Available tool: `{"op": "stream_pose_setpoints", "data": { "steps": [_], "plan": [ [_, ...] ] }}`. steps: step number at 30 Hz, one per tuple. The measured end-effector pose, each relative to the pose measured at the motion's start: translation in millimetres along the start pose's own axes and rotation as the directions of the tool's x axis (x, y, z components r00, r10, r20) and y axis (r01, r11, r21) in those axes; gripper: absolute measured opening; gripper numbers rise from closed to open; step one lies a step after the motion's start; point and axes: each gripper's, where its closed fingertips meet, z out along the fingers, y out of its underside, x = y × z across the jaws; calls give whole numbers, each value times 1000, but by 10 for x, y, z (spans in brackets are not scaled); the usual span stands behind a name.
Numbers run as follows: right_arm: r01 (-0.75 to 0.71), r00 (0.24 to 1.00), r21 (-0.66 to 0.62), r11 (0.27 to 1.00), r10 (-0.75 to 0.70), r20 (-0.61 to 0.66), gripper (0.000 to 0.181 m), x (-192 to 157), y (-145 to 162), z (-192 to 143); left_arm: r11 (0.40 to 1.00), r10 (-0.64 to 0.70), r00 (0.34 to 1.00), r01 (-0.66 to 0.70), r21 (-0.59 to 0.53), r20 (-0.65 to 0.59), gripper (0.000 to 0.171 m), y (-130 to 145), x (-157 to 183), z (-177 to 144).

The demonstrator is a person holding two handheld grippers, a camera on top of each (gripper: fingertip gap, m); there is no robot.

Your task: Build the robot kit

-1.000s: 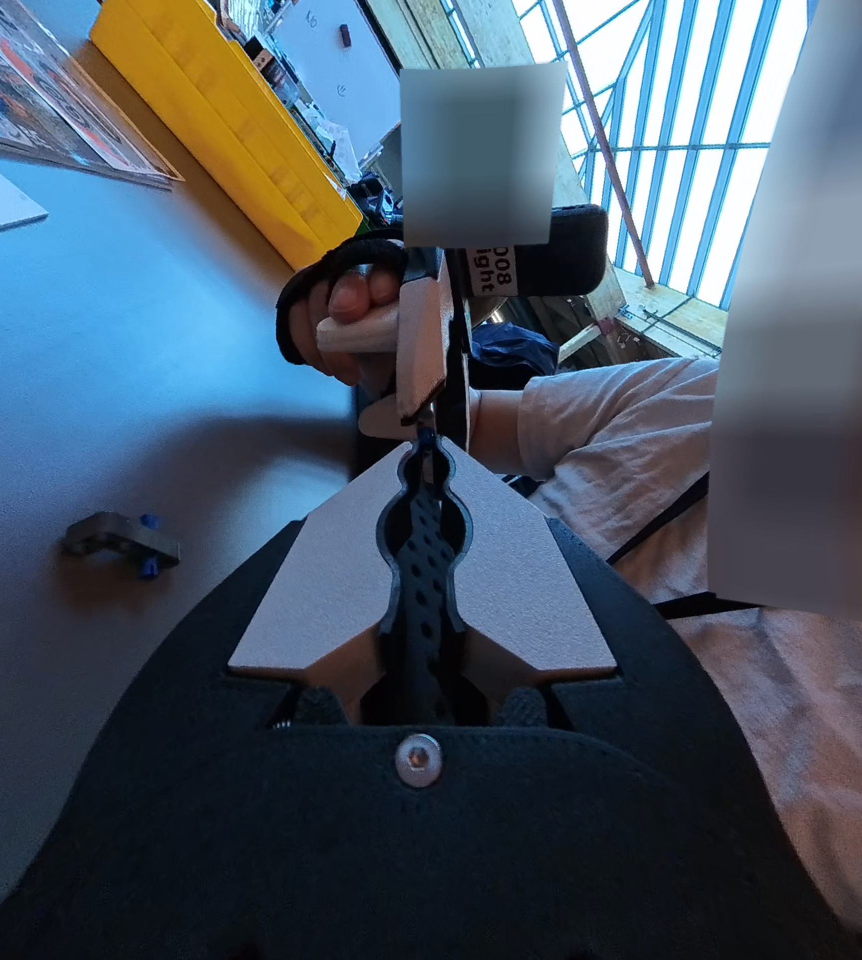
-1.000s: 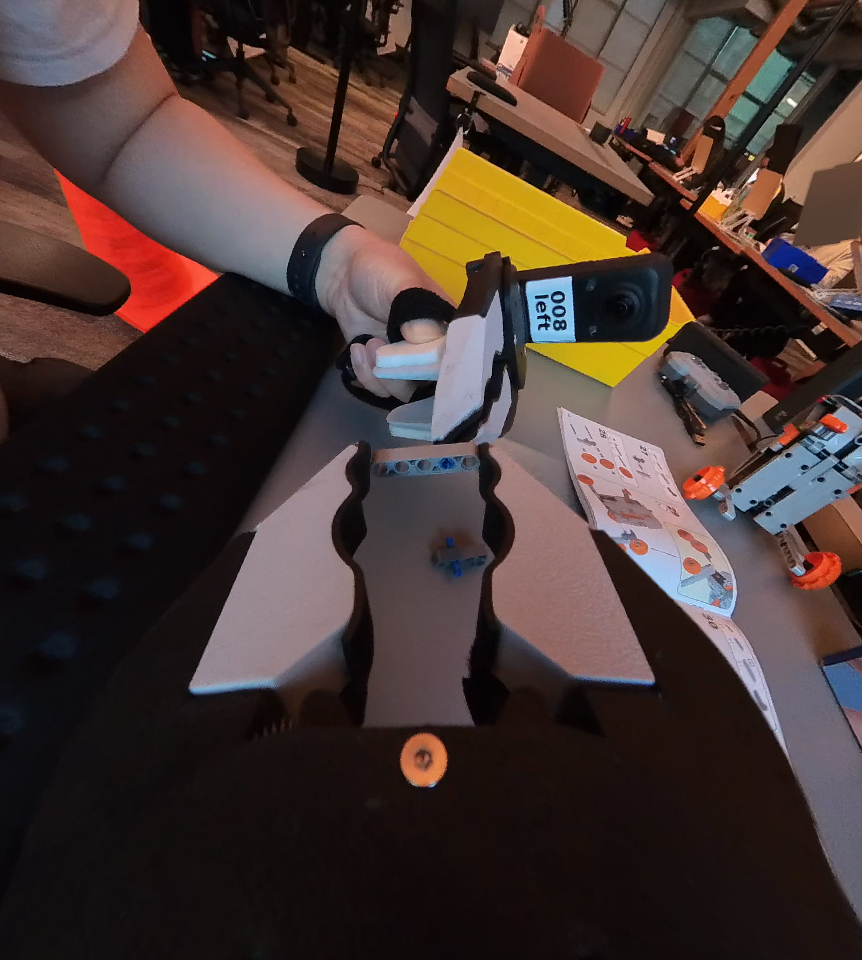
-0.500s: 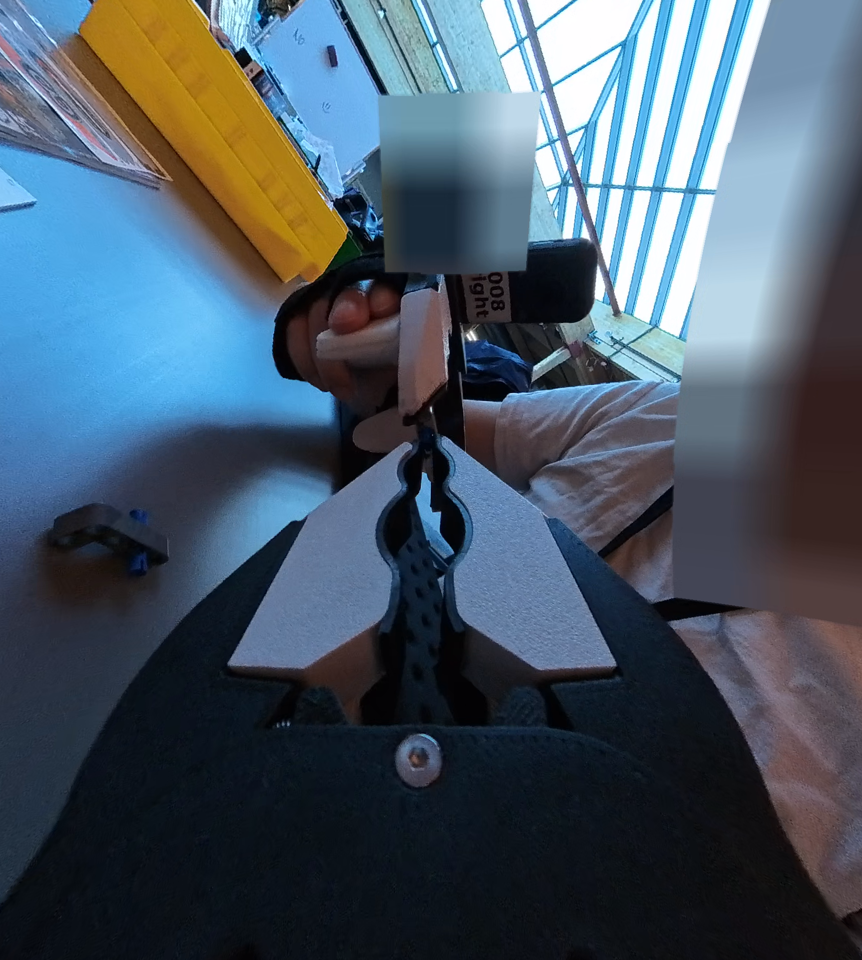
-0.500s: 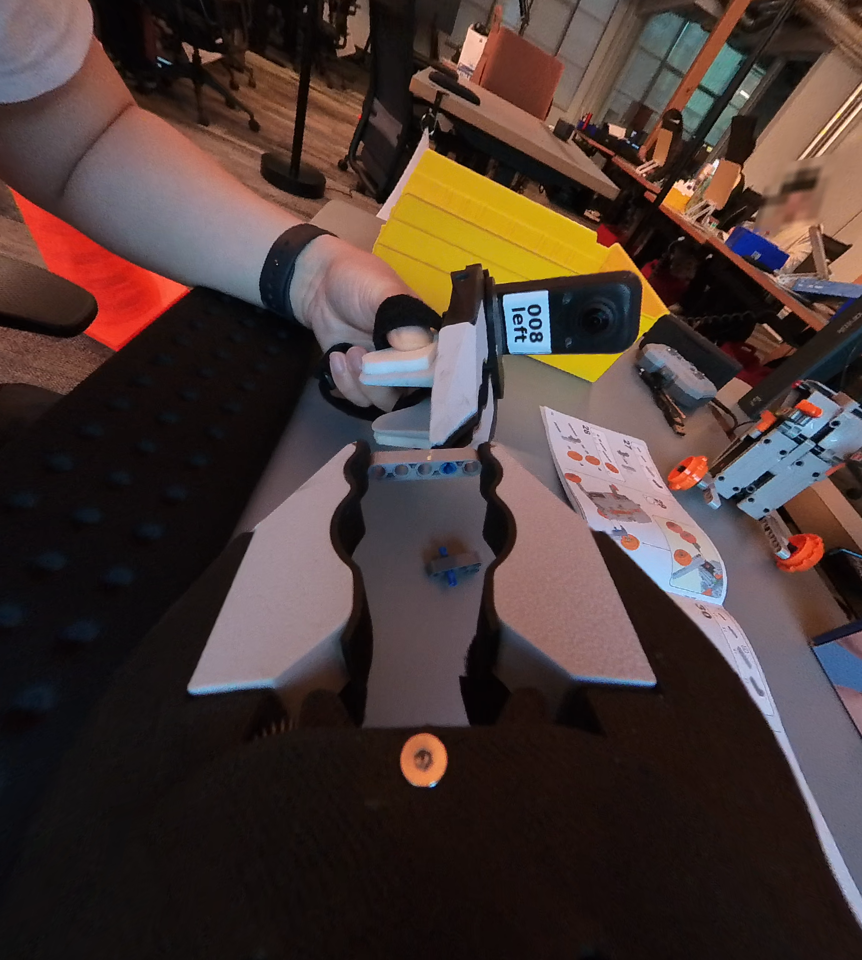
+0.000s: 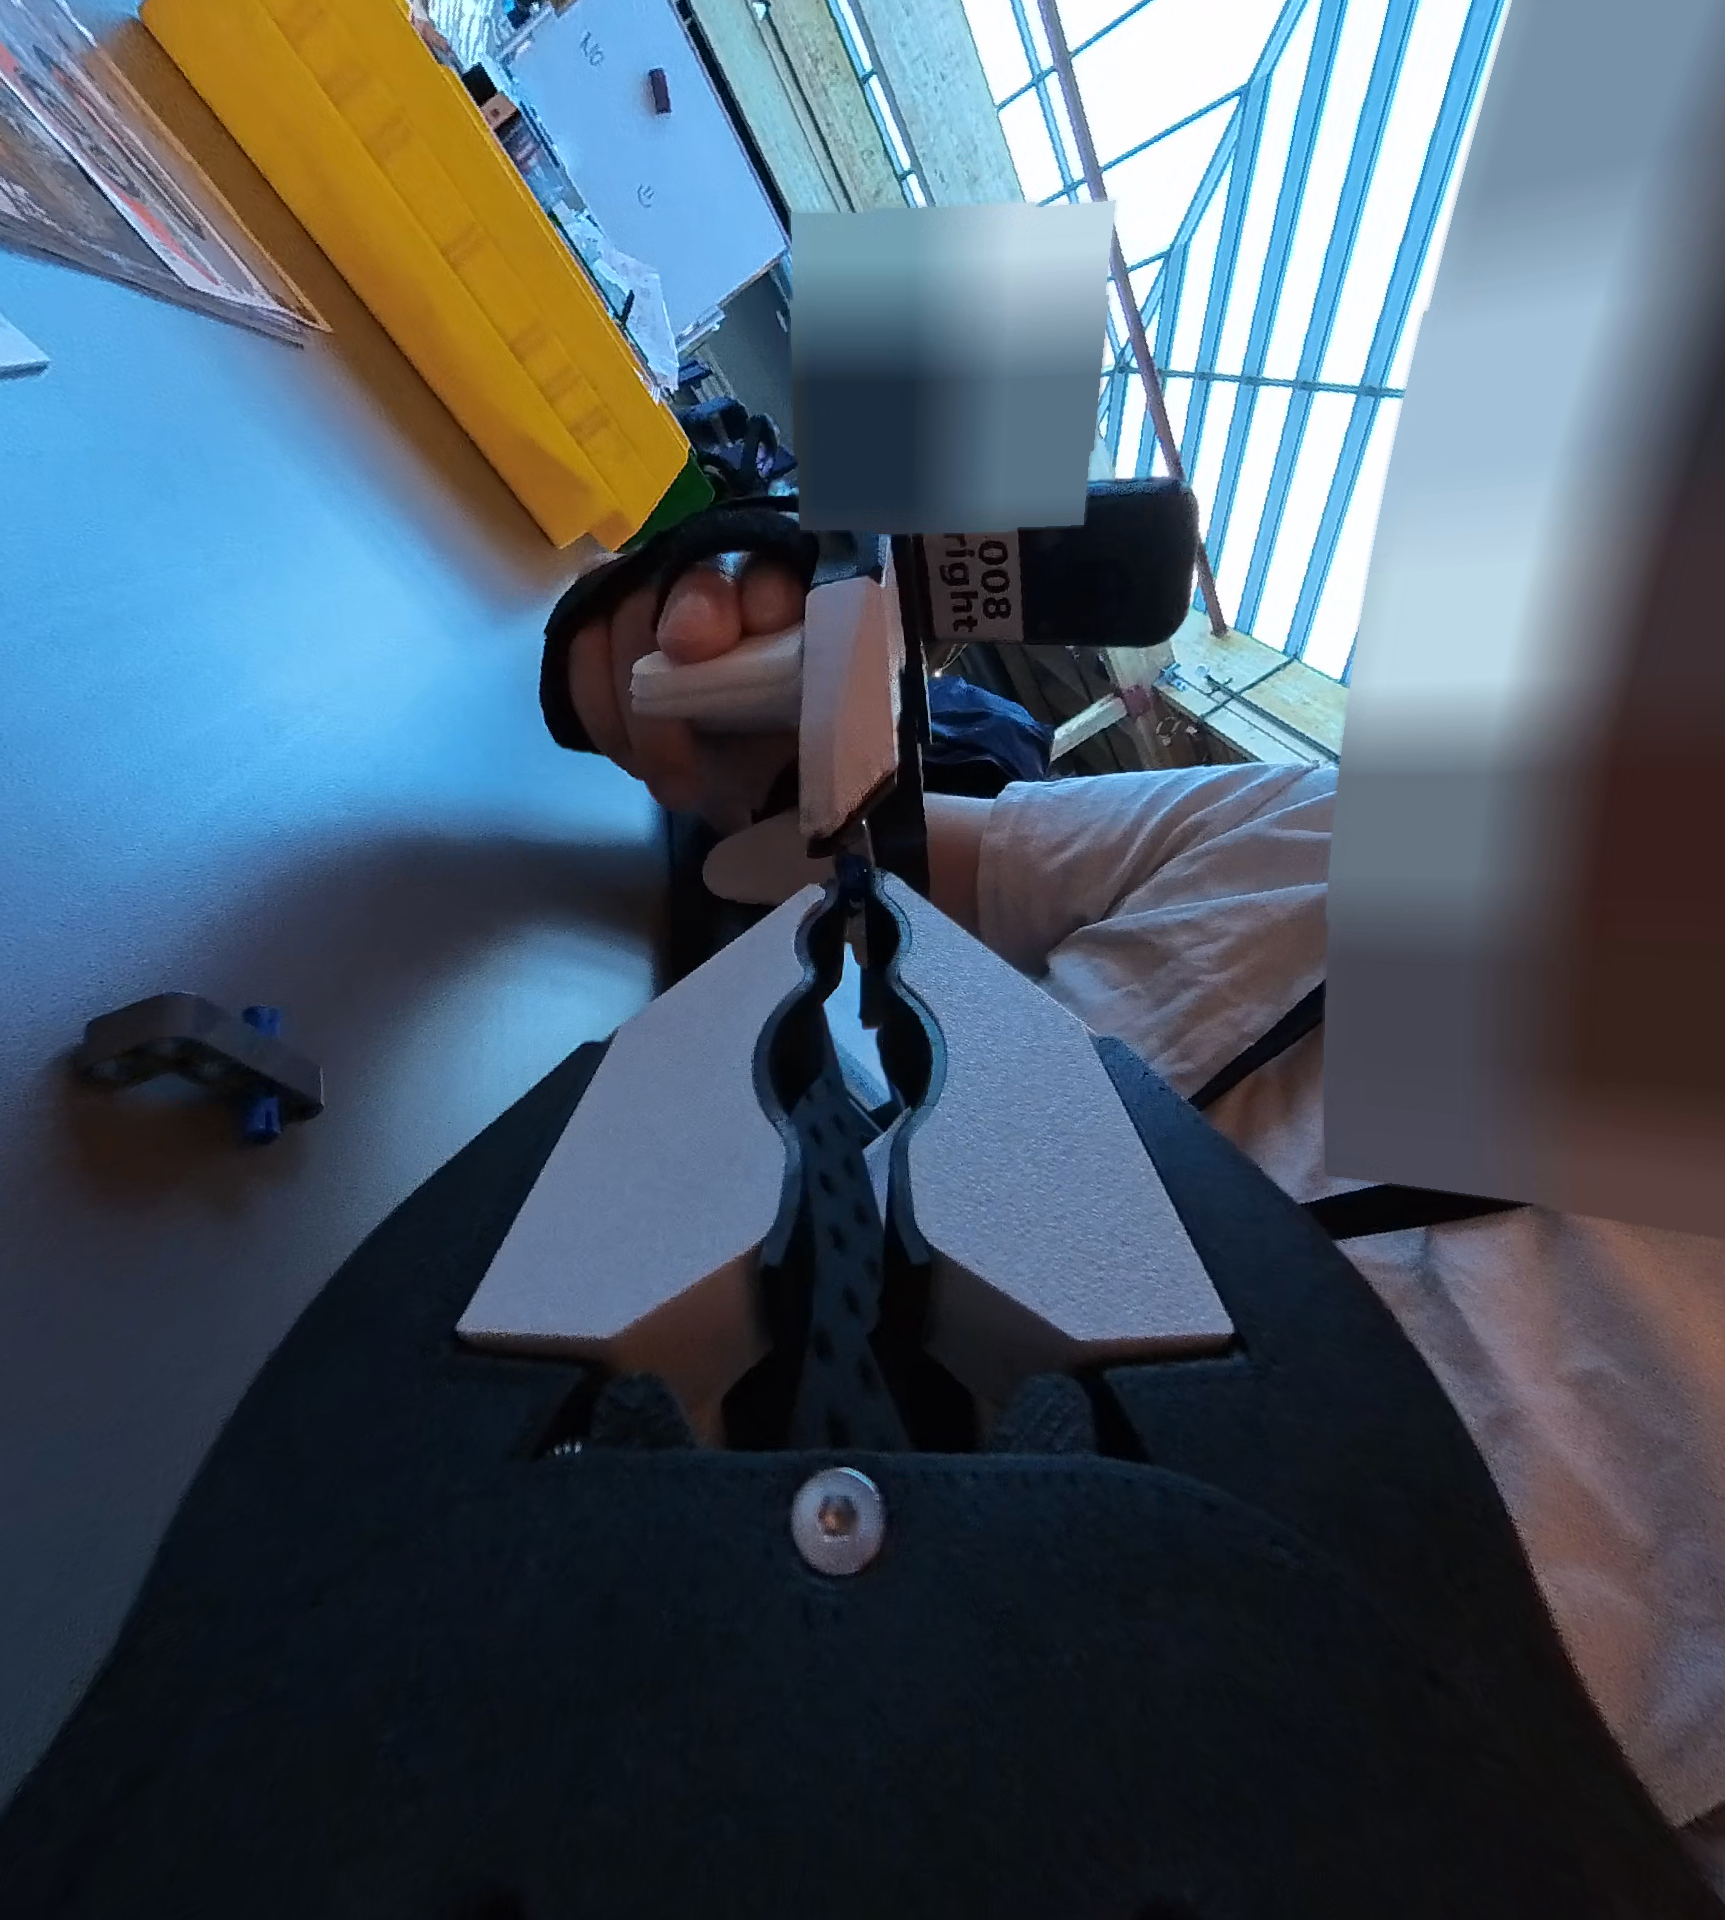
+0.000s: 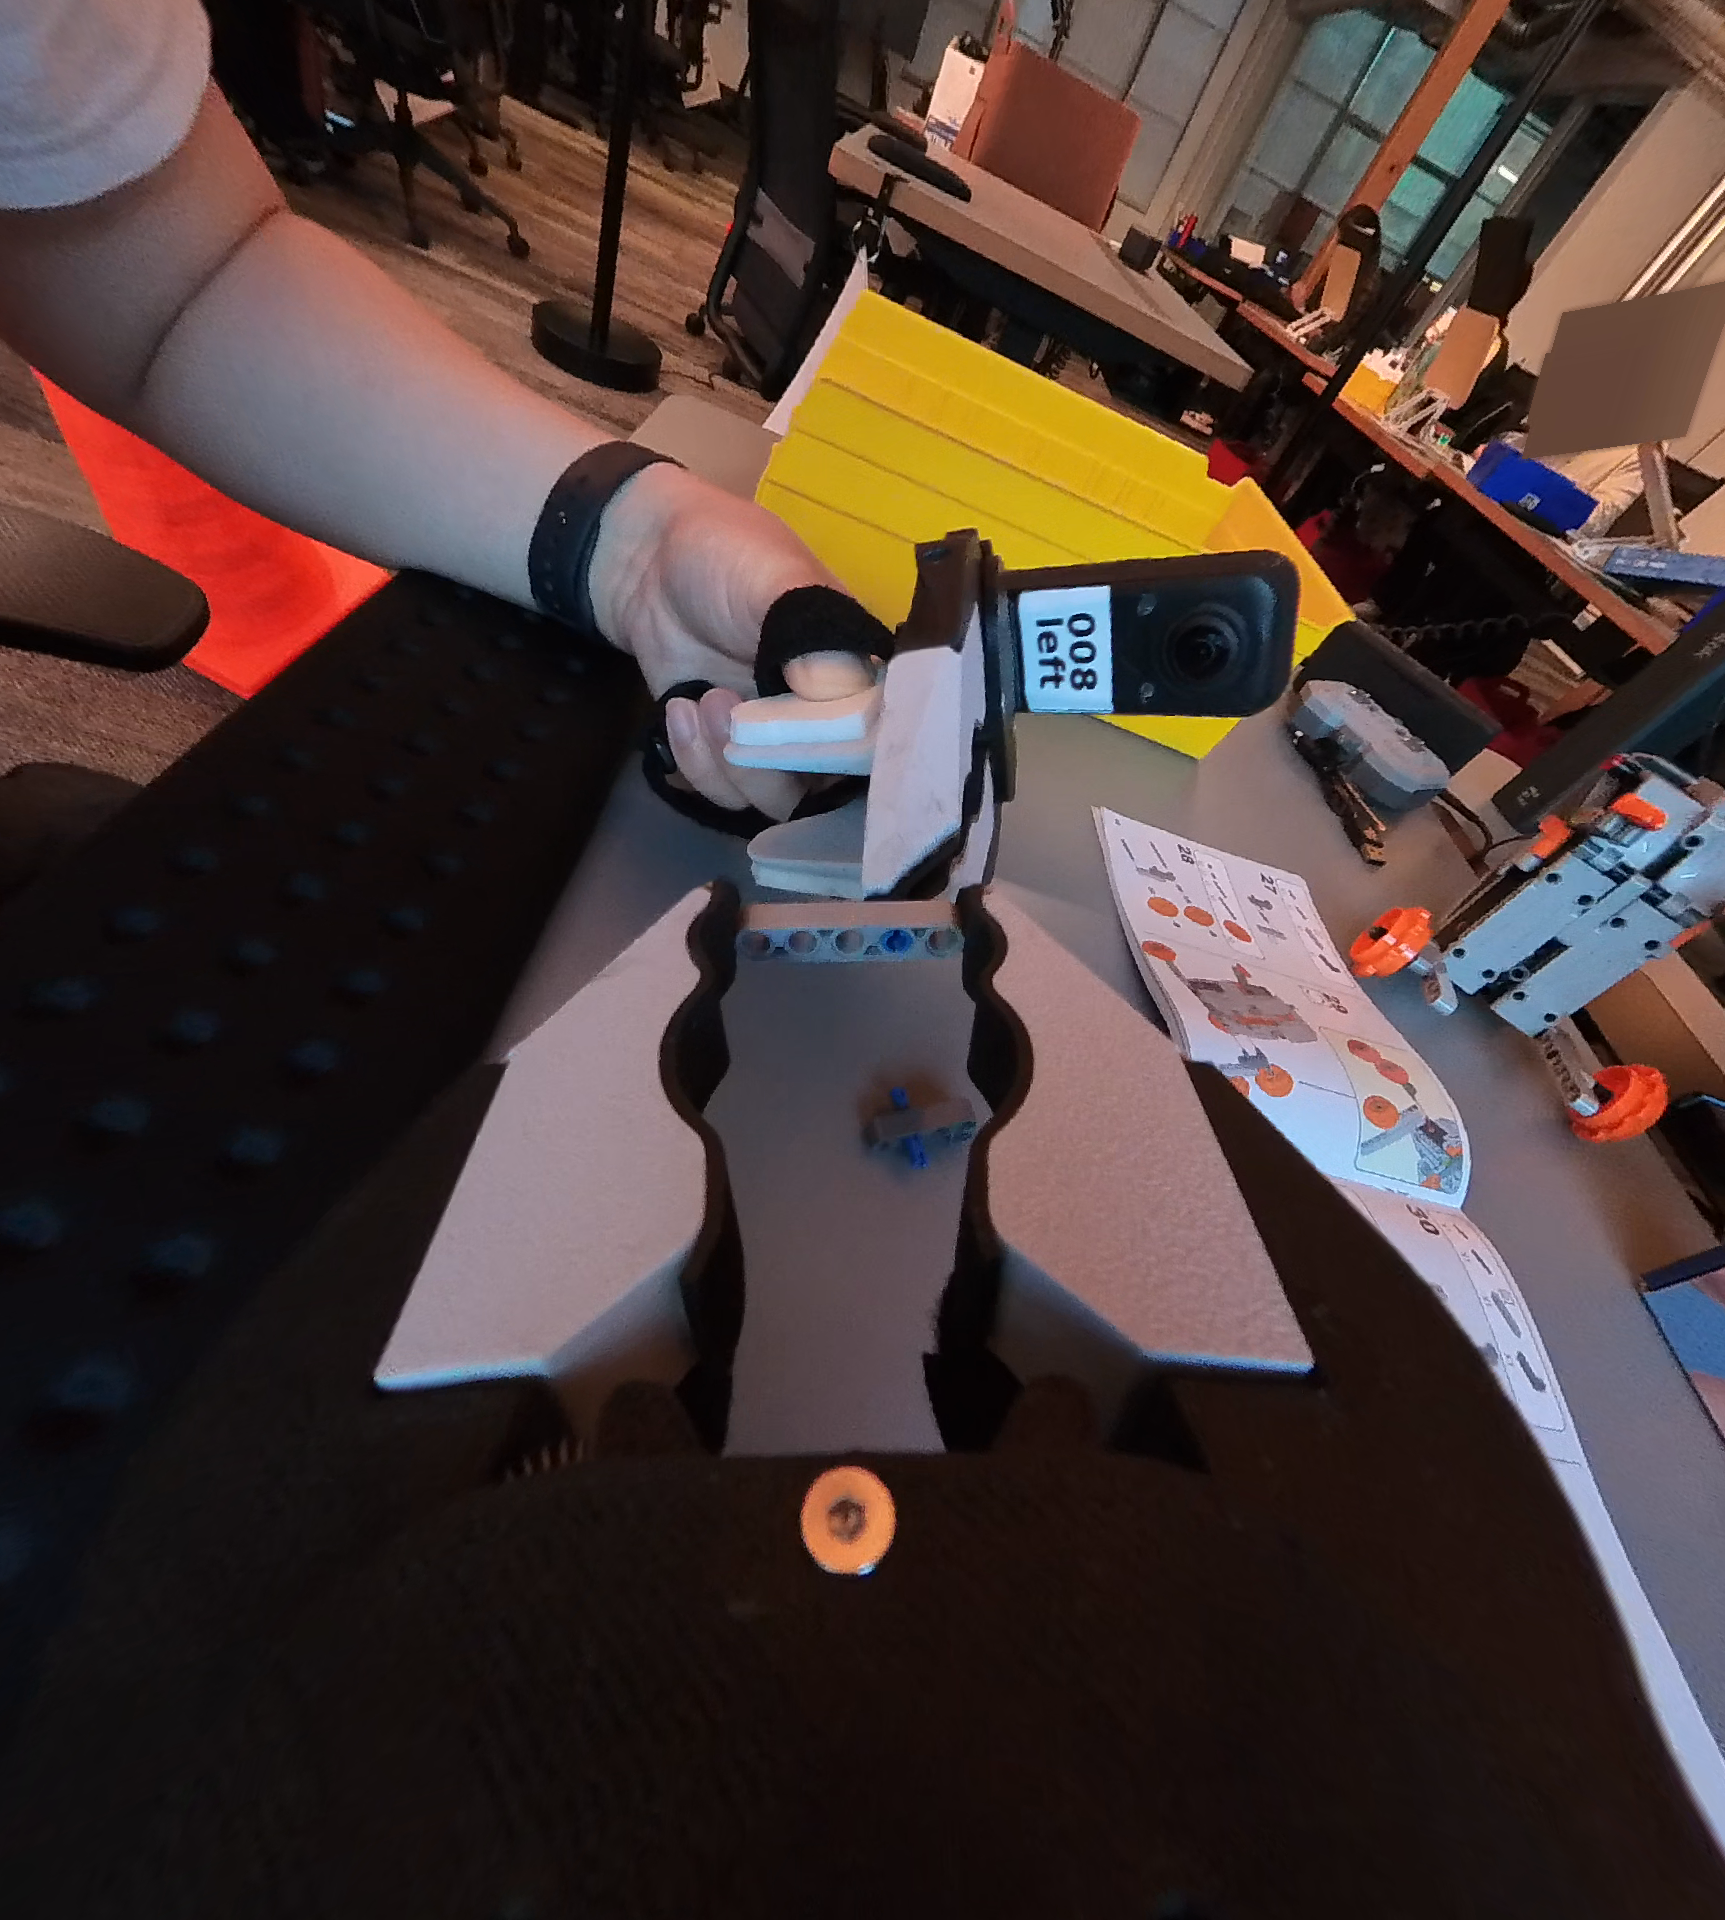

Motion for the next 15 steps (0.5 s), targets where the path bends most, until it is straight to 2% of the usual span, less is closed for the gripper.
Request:
{"op": "stream_pose_setpoints", "data": {
  "steps": [7, 15],
  "plan": [
    [21, 1000, -17, 1000, -21, -15, 41, -11, 3, -34, 999, 31, 999, -31, -17, 21, 0, 14, 1, 29],
    [-104, 994, 29, 994, 103, 30, 42, -6, -34, -44, 972, 233, 965, -228, -54, 124, 0, 8, 16, 27]
  ]
}}
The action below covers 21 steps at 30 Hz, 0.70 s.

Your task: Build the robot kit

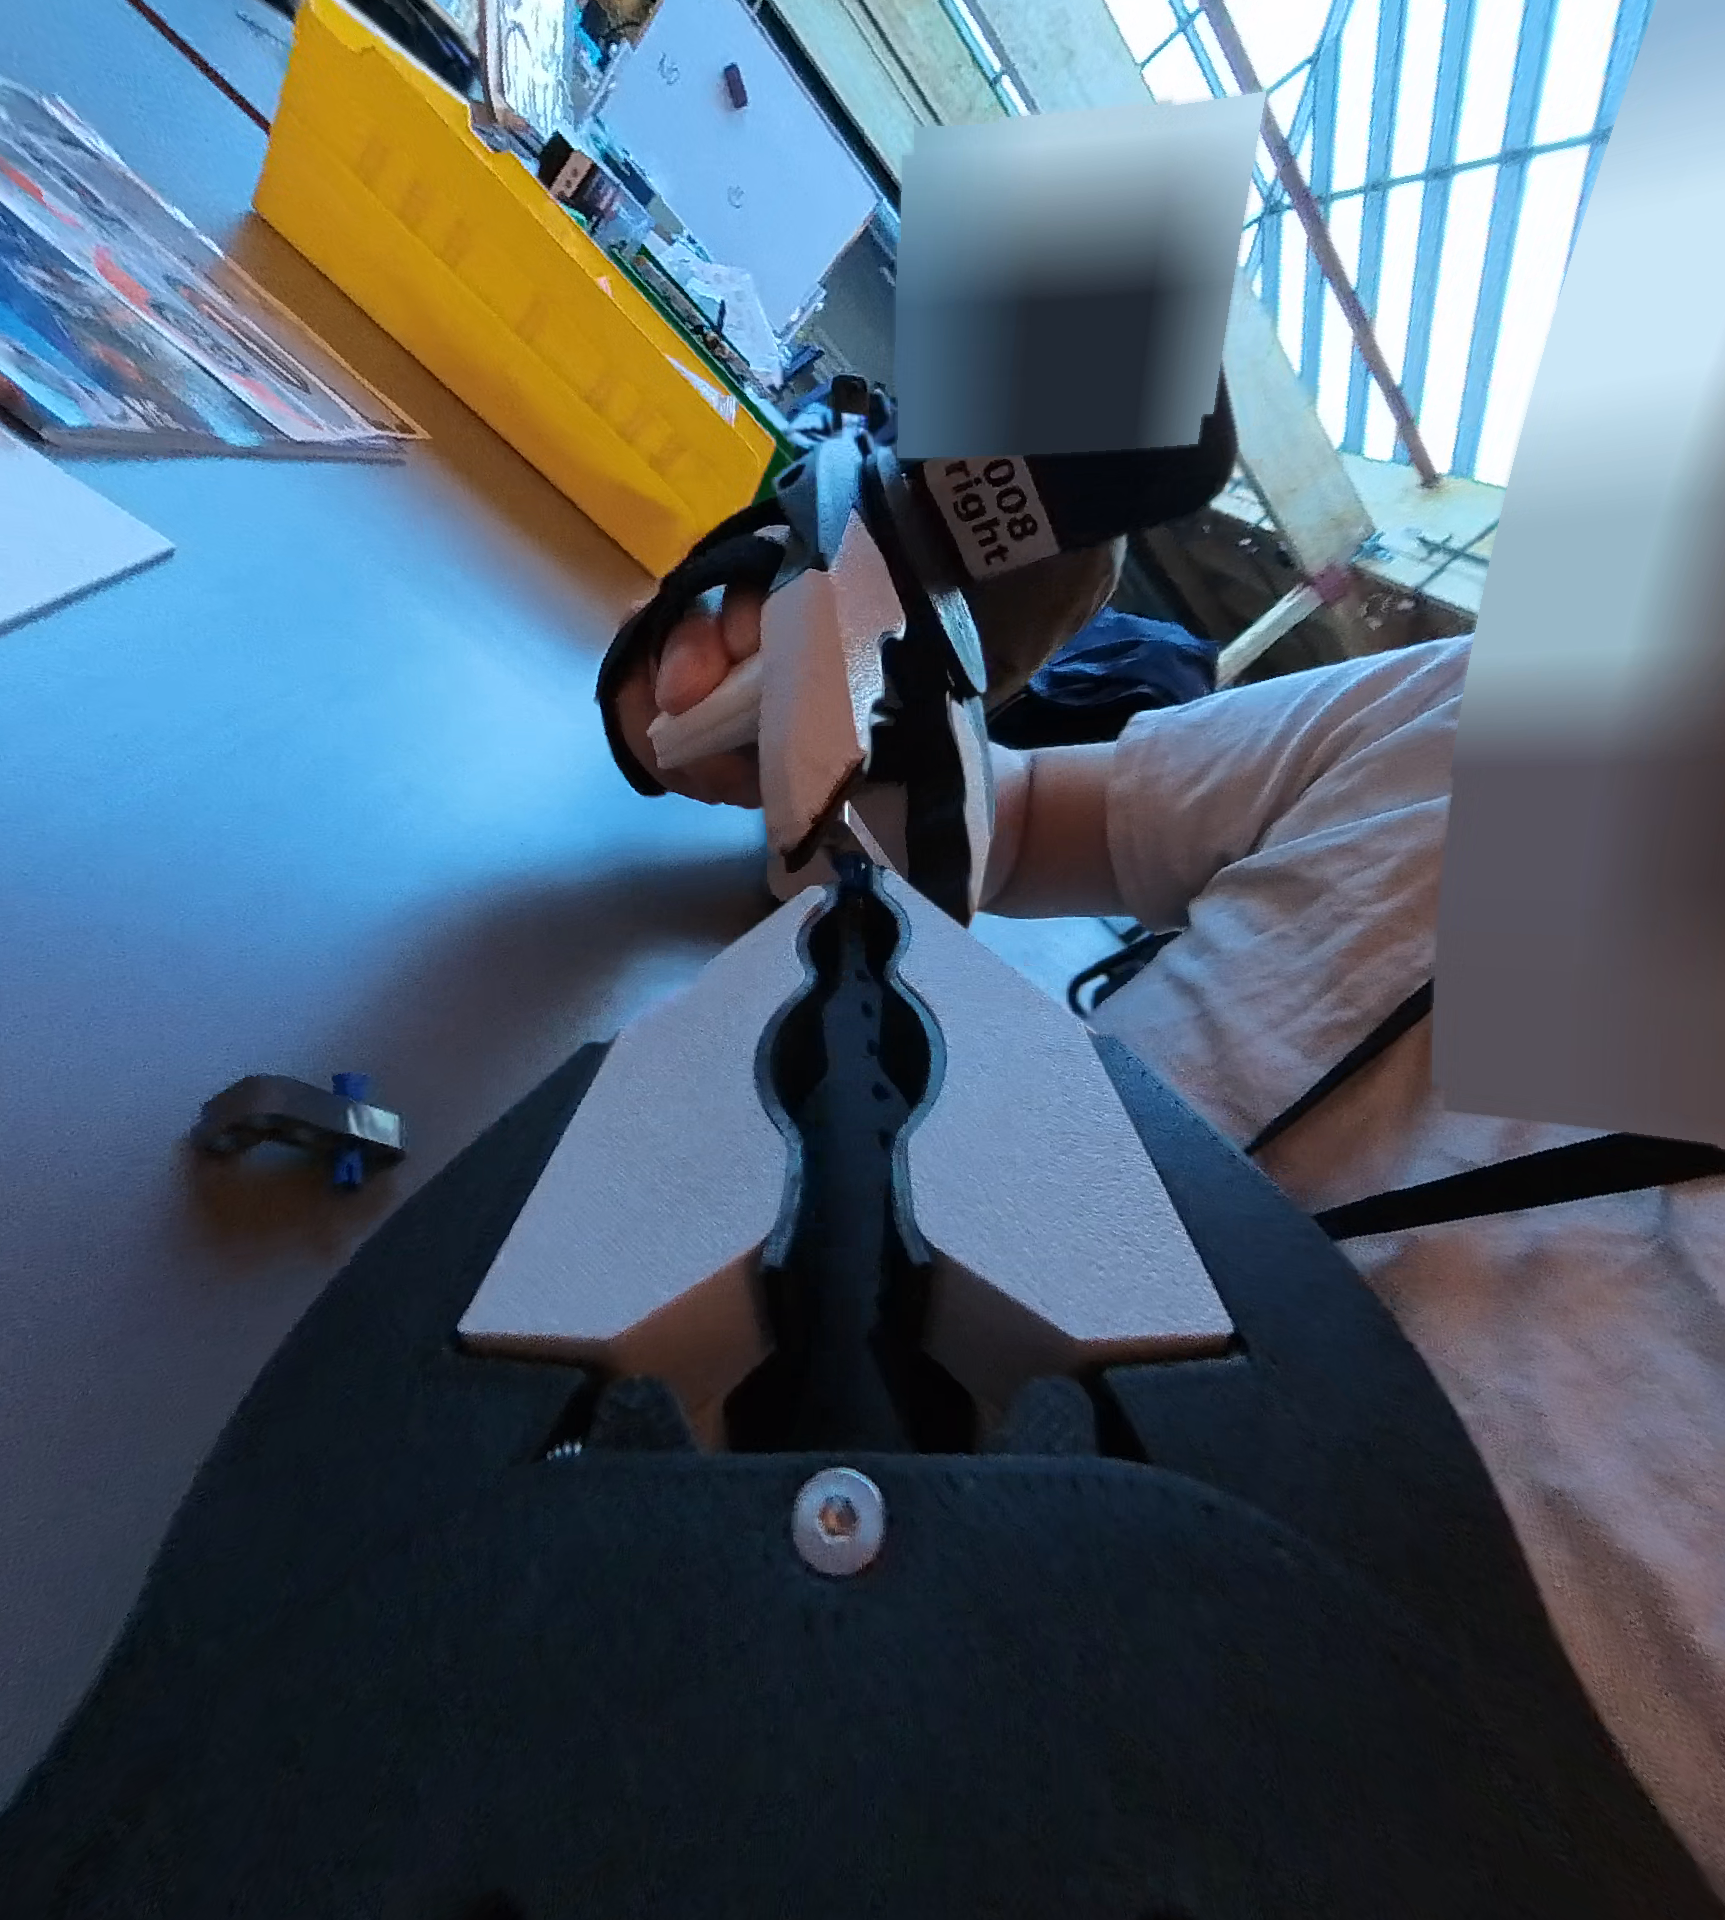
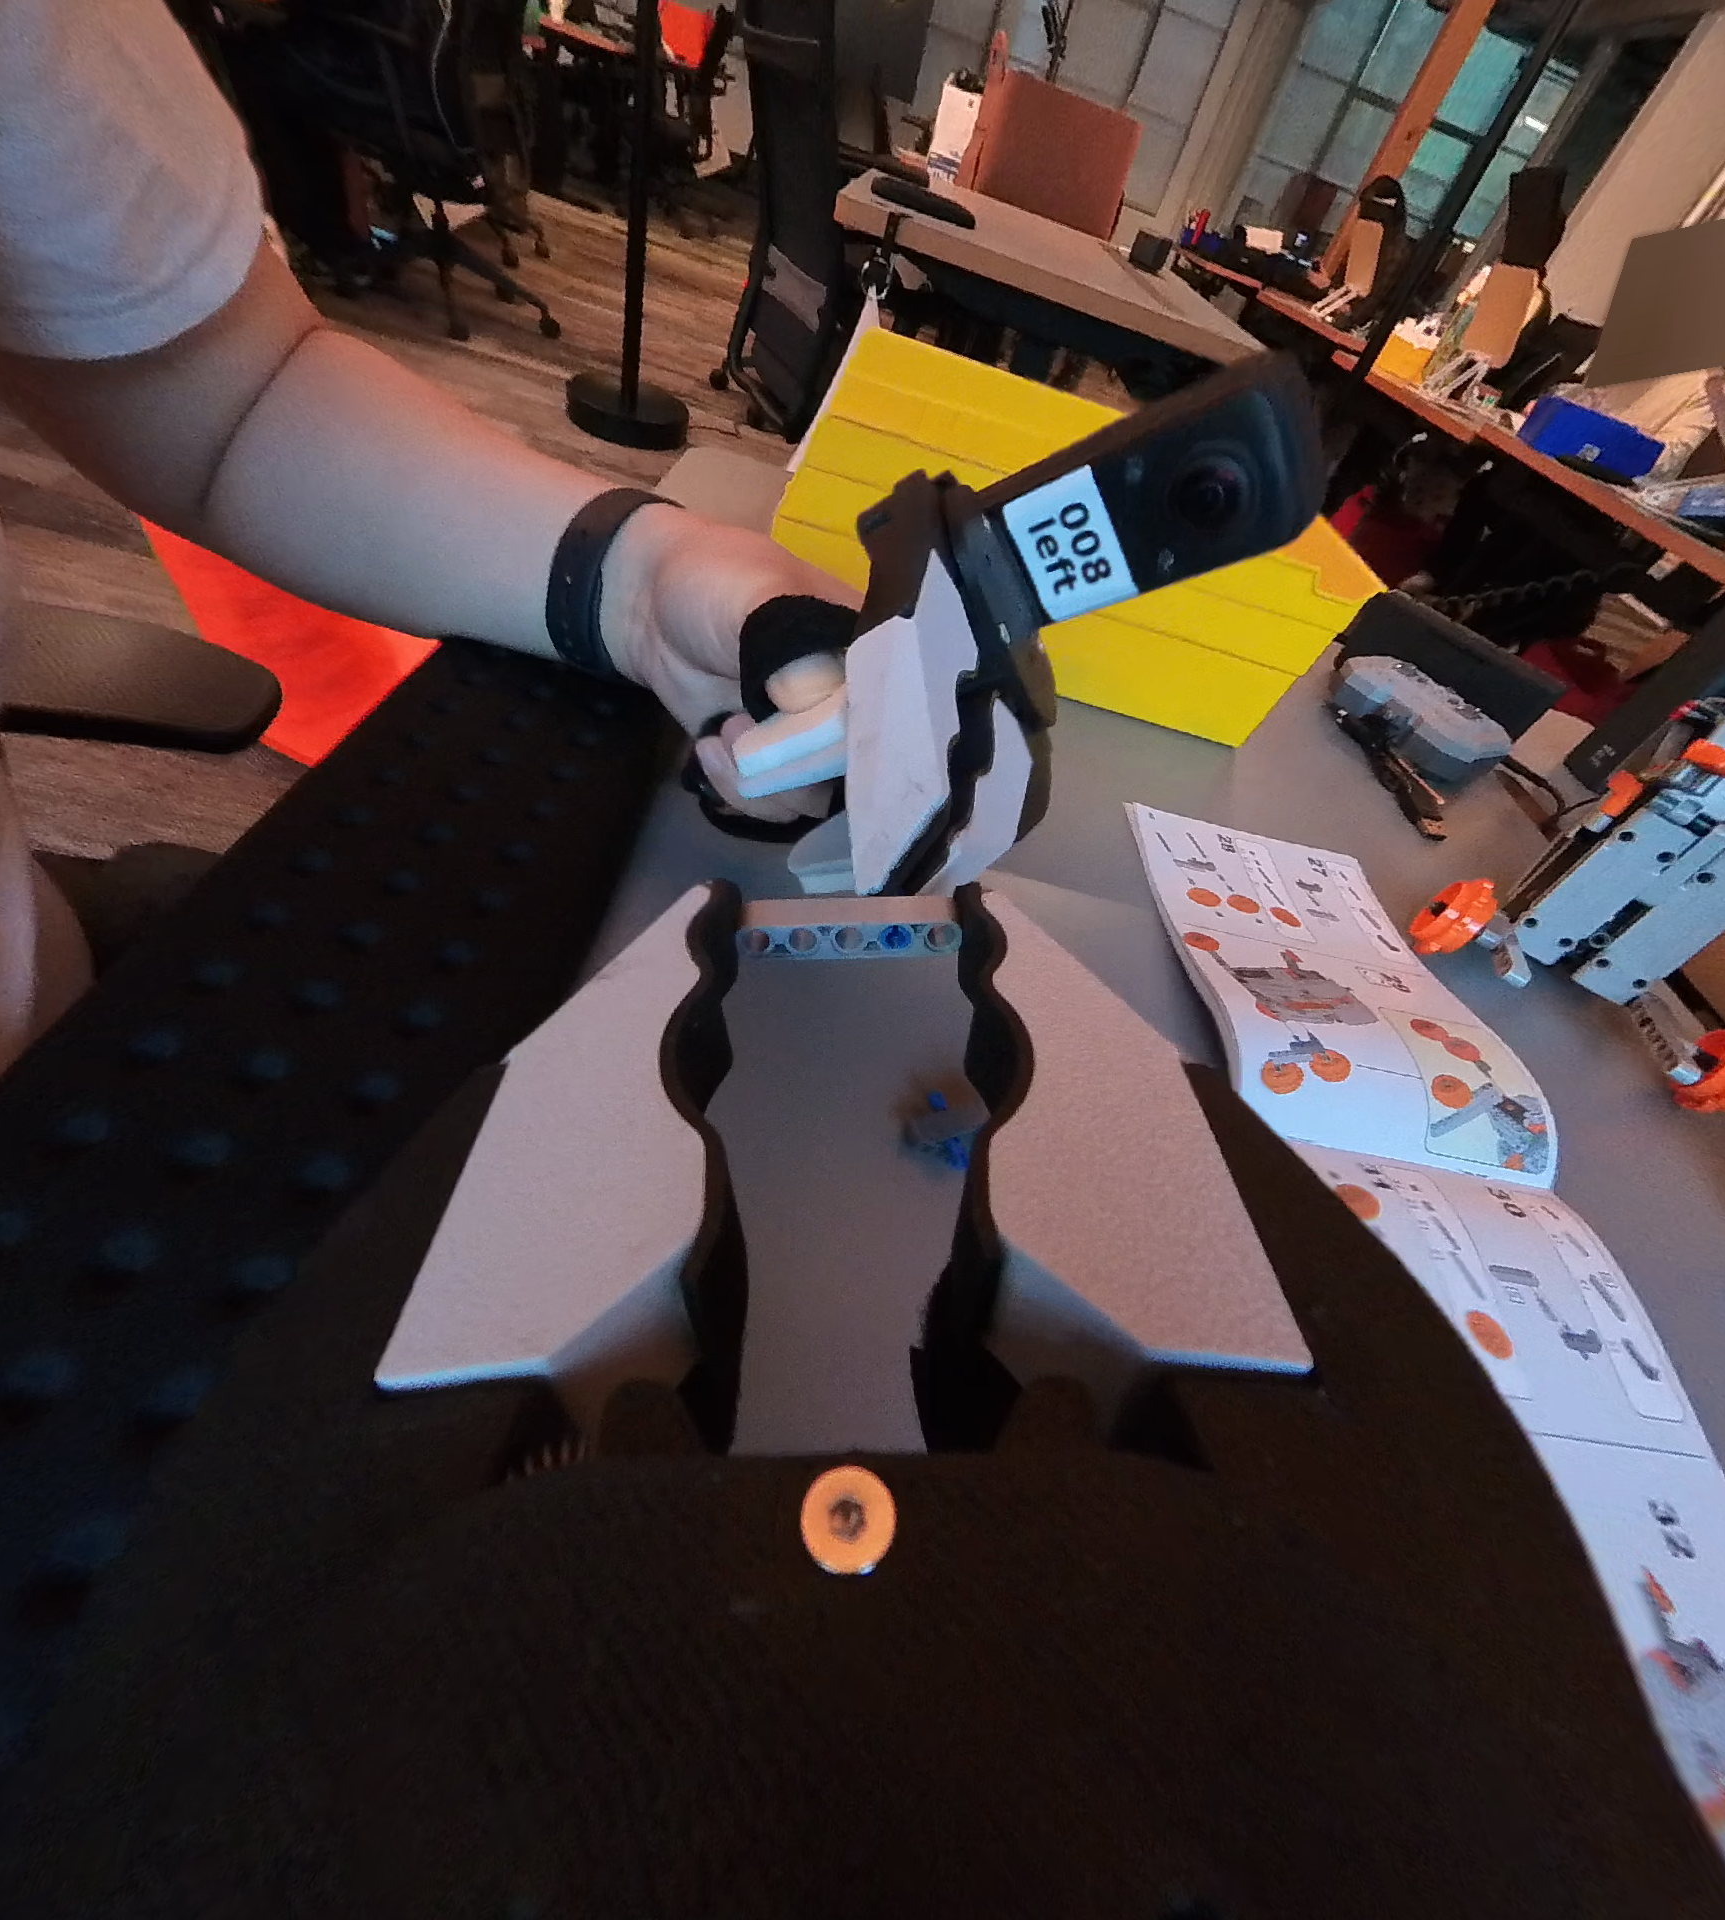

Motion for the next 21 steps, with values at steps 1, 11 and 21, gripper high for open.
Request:
{"op": "stream_pose_setpoints", "data": {
  "steps": [1, 11, 21],
  "plan": [
    [-30, 999, 13, 999, 30, 14, 42, -4, -17, -3, 1000, 28, 1000, -28, 0, 9, 0, -3, 10, 0],
    [-219, 973, 109, 970, 208, 103, 42, 2, -99, -79, 951, 308, 942, -310, -9, 132, 1, -55, 48, 26],
    [-202, 978, 80, 976, 196, 76, 42, 38, -56, -88, 831, 551, 784, -547, -102, 286, 0, -80, 11, 31]
  ]
}}
